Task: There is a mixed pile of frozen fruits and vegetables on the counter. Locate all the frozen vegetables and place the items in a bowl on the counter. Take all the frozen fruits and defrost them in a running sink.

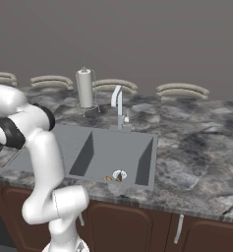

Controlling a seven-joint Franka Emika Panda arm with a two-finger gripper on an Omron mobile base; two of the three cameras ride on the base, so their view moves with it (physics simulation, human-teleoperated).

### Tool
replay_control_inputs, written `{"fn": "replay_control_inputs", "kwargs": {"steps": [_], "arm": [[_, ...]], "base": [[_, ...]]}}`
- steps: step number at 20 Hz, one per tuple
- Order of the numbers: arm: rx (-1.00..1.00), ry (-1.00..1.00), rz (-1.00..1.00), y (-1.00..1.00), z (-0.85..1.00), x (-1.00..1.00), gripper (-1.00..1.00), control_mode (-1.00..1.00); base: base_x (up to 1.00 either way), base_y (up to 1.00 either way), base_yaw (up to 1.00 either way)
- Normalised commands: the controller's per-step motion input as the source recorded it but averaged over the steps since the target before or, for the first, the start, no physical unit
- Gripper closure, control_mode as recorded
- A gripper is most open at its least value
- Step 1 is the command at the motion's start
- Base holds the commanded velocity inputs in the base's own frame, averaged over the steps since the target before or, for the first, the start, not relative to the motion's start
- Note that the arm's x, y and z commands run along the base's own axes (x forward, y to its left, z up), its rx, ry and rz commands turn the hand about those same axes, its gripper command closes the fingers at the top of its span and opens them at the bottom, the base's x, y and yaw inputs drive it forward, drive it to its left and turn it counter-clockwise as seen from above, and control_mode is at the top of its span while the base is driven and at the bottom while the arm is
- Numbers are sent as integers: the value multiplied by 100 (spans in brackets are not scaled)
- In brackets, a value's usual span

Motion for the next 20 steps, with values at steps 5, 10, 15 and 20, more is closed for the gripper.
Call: {"fn": "replay_control_inputs", "kwargs": {"steps": [5, 10, 15, 20], "arm": [[0, -14, 0, -44, 50, -10, -100, -100], [1, -16, 0, -68, 54, -10, -100, -100], [4, -18, 0, -80, 52, -15, -100, -100], [9, -21, 0, -87, 50, -22, -100, -100]], "base": [[0, 0, 0], [0, 0, 0], [0, 0, 0], [0, 0, 0]]}}
